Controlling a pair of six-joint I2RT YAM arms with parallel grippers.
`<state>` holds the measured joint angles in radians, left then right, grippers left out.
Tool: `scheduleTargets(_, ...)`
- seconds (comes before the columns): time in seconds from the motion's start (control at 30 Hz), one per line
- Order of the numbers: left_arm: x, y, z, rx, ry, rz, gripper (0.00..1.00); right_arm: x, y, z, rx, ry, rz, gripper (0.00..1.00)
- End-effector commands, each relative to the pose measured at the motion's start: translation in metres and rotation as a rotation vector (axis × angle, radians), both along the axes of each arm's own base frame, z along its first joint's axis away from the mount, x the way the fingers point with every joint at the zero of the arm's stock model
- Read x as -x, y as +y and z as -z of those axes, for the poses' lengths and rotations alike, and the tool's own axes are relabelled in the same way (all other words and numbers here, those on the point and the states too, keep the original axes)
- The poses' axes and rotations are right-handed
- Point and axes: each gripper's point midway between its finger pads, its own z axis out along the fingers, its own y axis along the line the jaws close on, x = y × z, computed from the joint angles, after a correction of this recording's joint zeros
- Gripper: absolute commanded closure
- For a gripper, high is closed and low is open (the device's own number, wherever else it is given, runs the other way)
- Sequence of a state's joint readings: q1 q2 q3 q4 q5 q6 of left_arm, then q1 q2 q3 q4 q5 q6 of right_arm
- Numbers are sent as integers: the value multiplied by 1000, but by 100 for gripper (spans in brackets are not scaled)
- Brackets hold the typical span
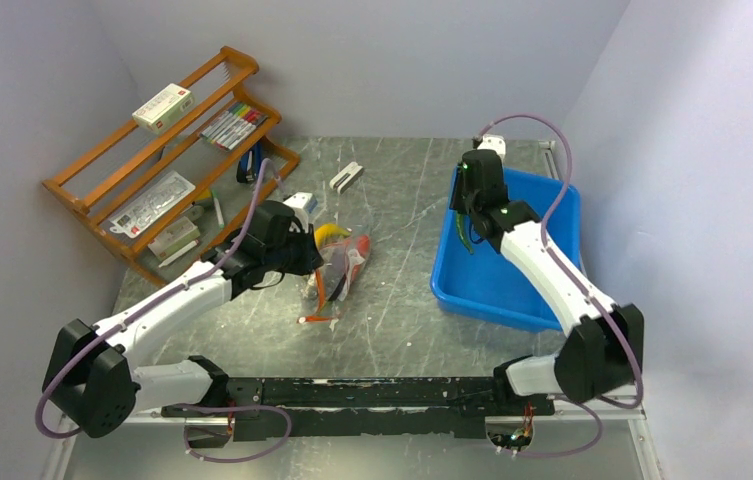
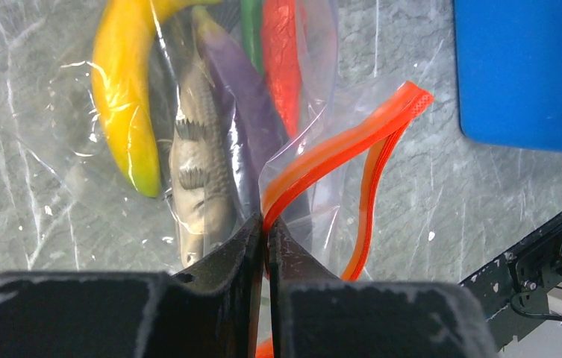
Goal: Place the food in the zip-top bag and seal the zipper
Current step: Pick up the fake vegetable from the bin, then place the fake vegetable in the zipper food storage bag.
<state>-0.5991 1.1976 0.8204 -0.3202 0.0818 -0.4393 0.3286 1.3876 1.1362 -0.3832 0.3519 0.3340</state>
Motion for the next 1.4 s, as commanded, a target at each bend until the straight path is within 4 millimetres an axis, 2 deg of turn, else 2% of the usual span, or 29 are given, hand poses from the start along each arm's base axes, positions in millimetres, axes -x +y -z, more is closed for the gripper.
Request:
scheduleTargets(0.0, -15, -13, -41, 91, -144, 36, 93, 4, 28, -66, -14, -226, -97, 75)
scheduleTargets(0.1, -18, -13, -53, 109, -171, 22, 93, 22, 68, -94, -81, -300, -298, 75)
scheduleTargets(0.23, -22, -14, -65, 114, -206, 21, 93, 65, 123, -129, -188, -457, -610, 75)
scheduleTargets(0.3, -24, -15, -69, 124, -214, 22, 93, 89, 144, -128, -217, -523, -766, 75)
scheduleTargets(0.47, -25, -19, -78, 142, -223, 34, 93, 136, 177, -137, -238, -705, -1062, 72)
scheduleTargets(0.57, -24, -21, -83, 155, -232, 43, 93, 154, 196, -135, -190, -784, -1191, 72)
scheduleTargets(0.7, -23, -24, -93, 167, -238, 60, 93, 171, 226, -122, -81, -855, -1337, 72)
scheduleTargets(0.77, -22, -24, -96, 168, -239, 63, 93, 189, 245, -117, -47, -911, -1441, 71)
scheduleTargets(0.9, -22, -21, -98, 170, -245, 51, 93, 220, 272, -111, -16, -1038, -1601, 69)
scheduleTargets(1.07, -21, -23, -100, 182, -239, 57, 93, 232, 295, -91, 52, -1071, -1722, 69)
scheduleTargets(1.37, -22, -22, -103, 175, -241, 50, 93, 250, 317, -85, 56, -1114, -1864, 70)
